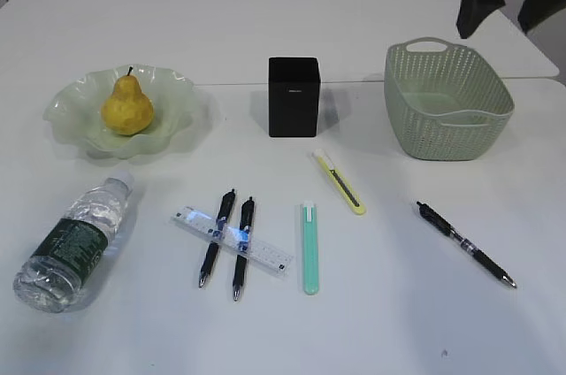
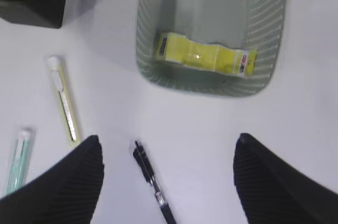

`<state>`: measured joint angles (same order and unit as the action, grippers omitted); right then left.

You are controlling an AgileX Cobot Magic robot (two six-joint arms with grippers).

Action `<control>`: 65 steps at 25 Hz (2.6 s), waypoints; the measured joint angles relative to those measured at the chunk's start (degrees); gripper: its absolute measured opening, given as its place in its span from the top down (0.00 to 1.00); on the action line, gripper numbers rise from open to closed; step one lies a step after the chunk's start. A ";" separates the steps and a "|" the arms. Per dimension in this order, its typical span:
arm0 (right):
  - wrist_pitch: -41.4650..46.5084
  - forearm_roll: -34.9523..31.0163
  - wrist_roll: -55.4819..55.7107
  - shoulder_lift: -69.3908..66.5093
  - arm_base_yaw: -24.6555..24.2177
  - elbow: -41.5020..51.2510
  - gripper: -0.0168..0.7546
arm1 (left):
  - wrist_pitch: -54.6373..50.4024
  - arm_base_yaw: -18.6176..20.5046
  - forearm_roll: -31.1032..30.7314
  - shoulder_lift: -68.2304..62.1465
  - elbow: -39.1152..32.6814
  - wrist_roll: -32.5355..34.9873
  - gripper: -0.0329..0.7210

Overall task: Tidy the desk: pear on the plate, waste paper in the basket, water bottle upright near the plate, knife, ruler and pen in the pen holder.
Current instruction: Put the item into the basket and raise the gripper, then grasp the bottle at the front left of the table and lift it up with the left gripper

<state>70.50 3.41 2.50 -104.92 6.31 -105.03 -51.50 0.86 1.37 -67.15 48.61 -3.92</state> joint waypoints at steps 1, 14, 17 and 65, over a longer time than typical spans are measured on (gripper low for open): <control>0.10 0.11 -0.15 2.13 0.11 2.73 0.25 | -0.07 0.00 0.10 0.00 0.00 0.00 0.27; -0.99 -3.41 -3.77 23.12 0.22 41.36 0.27 | -0.07 0.00 2.07 0.00 0.00 0.00 0.27; -2.16 -3.41 -3.90 26.69 0.22 45.52 0.27 | 1.56 -1.23 2.07 0.00 0.00 0.45 0.27; -7.06 -4.15 -4.27 28.27 0.22 46.56 0.27 | 14.00 -16.68 -1.82 -40.60 15.22 -0.64 0.17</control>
<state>63.43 -0.75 -1.76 -76.65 6.54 -58.47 -37.50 -15.81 -0.46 -107.75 63.84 -4.56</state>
